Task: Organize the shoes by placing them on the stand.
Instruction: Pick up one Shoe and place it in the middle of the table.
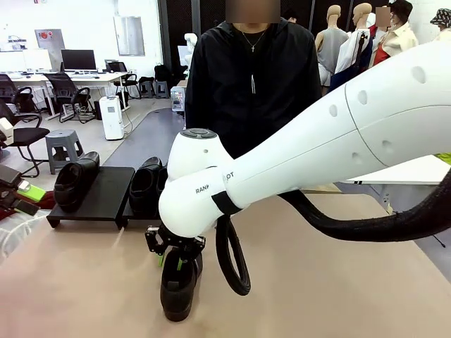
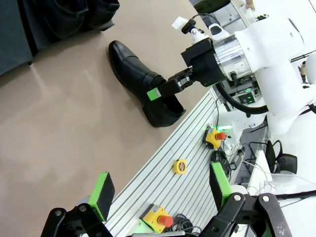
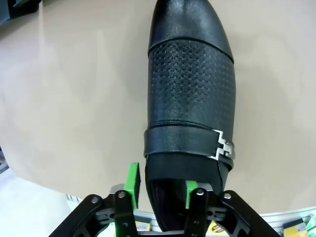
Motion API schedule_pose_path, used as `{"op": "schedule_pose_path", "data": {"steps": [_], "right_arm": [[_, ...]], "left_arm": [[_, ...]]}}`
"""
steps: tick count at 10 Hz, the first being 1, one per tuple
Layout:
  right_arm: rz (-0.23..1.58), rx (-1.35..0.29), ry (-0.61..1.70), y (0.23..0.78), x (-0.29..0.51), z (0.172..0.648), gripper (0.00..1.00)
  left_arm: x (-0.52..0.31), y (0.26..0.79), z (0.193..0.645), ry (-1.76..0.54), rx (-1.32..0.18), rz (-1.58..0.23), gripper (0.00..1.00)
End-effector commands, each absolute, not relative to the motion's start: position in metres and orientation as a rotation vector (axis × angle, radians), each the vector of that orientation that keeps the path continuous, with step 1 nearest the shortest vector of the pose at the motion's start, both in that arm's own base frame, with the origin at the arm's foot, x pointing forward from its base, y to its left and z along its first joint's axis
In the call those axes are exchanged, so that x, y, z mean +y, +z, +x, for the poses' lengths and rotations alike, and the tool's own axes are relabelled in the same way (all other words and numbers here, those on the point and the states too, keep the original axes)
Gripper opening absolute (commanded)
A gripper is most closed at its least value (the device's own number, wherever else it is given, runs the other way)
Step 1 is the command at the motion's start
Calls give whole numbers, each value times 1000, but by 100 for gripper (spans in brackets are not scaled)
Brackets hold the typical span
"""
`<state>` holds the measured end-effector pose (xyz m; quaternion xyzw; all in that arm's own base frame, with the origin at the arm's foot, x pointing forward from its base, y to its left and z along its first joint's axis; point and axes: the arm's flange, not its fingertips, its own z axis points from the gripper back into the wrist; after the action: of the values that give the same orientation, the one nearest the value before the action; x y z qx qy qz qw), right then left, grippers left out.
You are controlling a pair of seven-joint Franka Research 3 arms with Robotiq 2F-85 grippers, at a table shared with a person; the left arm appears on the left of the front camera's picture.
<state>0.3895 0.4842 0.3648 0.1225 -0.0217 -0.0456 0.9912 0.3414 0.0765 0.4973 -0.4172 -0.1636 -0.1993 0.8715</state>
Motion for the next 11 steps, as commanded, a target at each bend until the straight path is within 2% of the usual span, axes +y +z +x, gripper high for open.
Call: {"op": "schedule_pose_path", "data": {"steps": [1,3,6,9,11], "right_arm": [[204,-86,-95,382,485,380,100],[219,-86,13,429,456,351,100],[206,17,192,492,345,319,100],[321,145,370,512,202,312,100],[444,93,277,512,118,303,100]], "left_arm": [[79,497,340,-438,-347,-874,100],[79,497,340,-438,-347,-874,100],[79,497,340,-438,-347,-874,100],[79,497,340,-438,-347,-874,100],[79,497,340,-438,-347,-874,100]]}}
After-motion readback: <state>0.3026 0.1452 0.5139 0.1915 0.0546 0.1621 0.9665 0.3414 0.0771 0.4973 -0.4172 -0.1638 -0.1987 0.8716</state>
